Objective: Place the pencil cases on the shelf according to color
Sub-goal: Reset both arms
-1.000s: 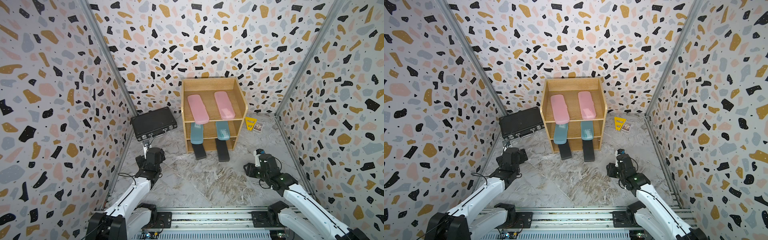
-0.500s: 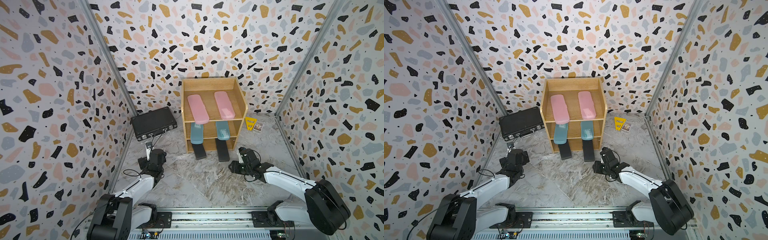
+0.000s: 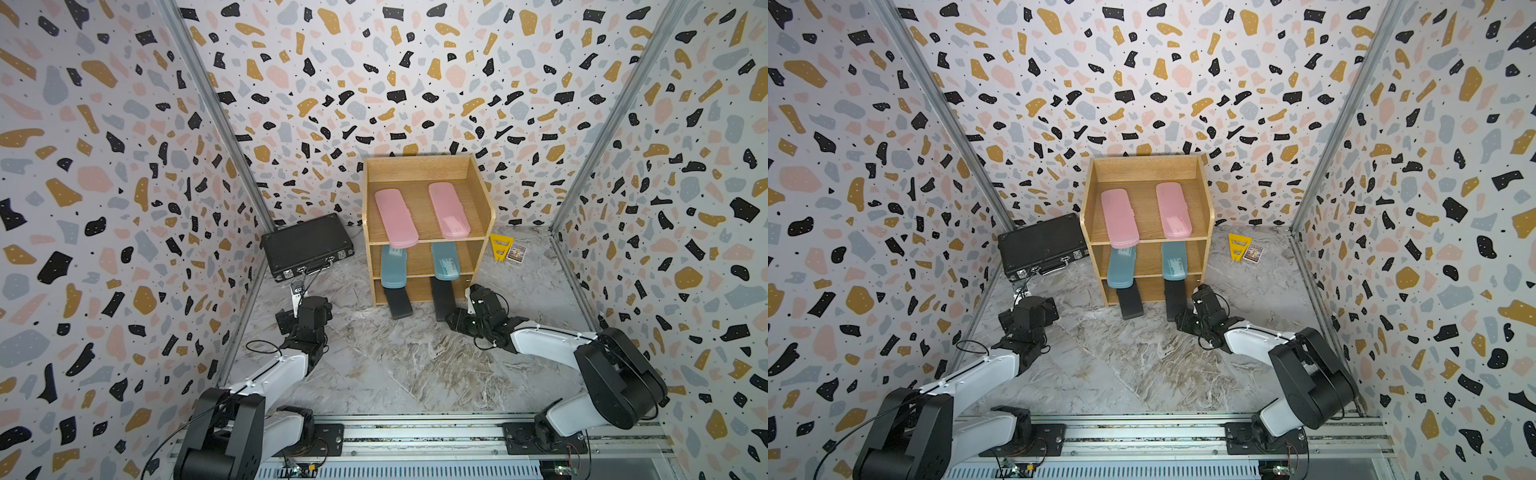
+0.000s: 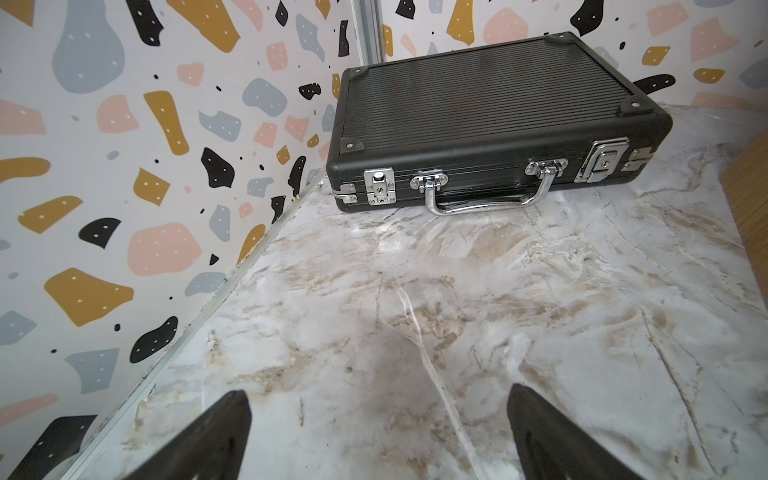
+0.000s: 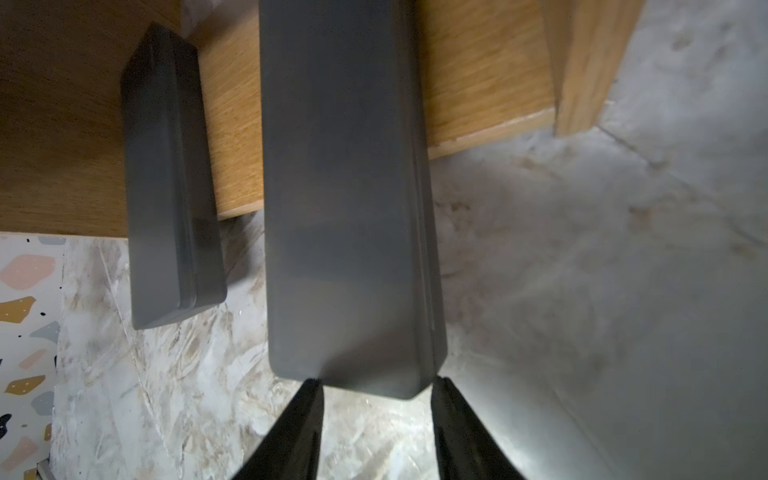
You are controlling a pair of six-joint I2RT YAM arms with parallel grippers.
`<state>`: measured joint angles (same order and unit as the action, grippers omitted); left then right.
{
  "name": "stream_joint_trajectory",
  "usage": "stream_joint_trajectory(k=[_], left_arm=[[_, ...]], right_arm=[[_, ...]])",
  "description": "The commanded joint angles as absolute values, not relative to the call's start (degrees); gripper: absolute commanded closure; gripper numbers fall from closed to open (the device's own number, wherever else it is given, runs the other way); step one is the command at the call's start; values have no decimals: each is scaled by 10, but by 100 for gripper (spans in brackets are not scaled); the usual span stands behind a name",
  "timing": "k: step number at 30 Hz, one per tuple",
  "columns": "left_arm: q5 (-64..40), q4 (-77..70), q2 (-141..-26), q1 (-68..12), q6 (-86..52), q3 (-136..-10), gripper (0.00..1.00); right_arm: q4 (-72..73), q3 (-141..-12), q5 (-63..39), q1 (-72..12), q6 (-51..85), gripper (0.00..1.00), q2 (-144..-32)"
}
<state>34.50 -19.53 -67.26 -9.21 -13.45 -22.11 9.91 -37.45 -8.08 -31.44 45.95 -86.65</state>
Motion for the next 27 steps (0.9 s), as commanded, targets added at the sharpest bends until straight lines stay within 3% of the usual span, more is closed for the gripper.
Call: stream_joint_trajectory(k=[1,5,8,10,14,20,23,27], left_arm=[[340,-223,-676,-90,-125,-218,0],[330,-222,-681,-91,-120,-222,0],[328,-221,-685,-91,-118,-225,0],[331,-228,-684,-91,-117,-222,0],[333,-318,-681,-90,-87,-188,0],[318,-460,-751,-84,-57,-161,0],[250,-401,-772,-82,-34,-202,0],[209,-436,-793,-81,-19,-190,0]], right_arm=[[118,-397,-57,-316,457,53,-860],[111,-411,-47,-316,441,54,-860],[86,-415,-44,-316,429,48,-850],[67,-401,-29,-316,418,37,-824],[-20,-372,53,-316,371,1,-733],[-139,-346,275,-315,268,0,-615],[-61,-317,374,-310,169,0,-604],[98,-296,411,-273,32,0,-648]])
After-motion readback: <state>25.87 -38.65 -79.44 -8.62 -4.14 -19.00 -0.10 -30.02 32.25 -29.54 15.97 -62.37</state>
